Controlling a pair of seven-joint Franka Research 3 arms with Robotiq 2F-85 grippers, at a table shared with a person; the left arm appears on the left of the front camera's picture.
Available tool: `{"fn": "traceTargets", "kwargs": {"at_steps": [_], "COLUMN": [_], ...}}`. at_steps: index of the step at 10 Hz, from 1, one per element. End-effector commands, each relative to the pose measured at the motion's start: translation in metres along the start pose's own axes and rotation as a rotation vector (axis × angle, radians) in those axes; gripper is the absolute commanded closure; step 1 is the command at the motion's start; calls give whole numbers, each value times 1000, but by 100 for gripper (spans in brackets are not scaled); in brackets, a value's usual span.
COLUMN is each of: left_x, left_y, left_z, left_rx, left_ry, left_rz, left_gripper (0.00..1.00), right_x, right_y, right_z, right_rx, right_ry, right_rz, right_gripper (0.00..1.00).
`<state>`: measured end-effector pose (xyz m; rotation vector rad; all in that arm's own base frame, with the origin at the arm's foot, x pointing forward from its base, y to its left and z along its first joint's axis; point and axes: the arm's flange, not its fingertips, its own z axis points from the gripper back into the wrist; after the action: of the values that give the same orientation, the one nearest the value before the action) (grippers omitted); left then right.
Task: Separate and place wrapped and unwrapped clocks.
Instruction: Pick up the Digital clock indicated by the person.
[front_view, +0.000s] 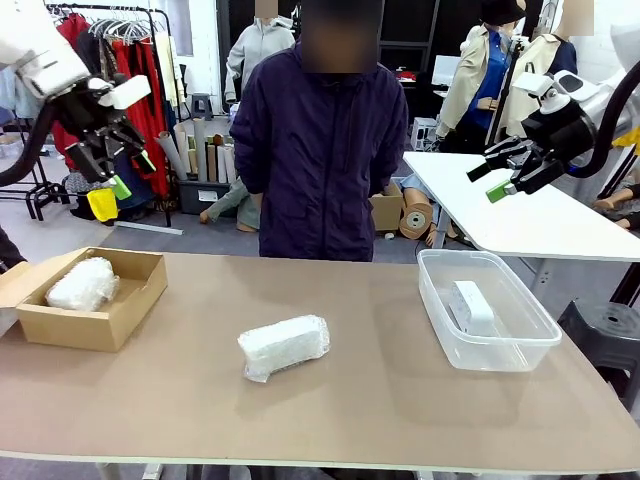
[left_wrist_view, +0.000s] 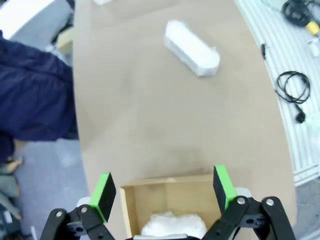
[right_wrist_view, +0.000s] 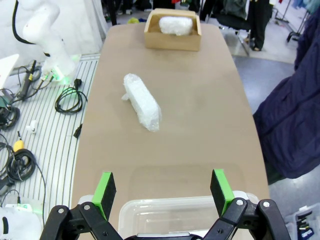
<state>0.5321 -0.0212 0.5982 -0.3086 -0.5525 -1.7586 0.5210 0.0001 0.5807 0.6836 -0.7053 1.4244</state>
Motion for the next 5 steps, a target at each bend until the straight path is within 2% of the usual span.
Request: {"fn": "traceTargets", "kwargs": {"at_steps": [1,3,5], "left_x": [-24,-47,-62], "left_y": [-3,-6,4], "left_z": [1,4,5], "left_rx": [80,186,169], "left_ry": [-196,-320,-377], "left_rz": [-6,76,139], "left_gripper": [0,0,0], "right_x": [-1,-1,-1], "right_y": [5,5,5], "right_z": [-1,-1,-1], "right_rx": [0,0,0], "right_ry": [6,6,6], "right_rz": [12,12,12], "right_gripper": [0,0,0]}}
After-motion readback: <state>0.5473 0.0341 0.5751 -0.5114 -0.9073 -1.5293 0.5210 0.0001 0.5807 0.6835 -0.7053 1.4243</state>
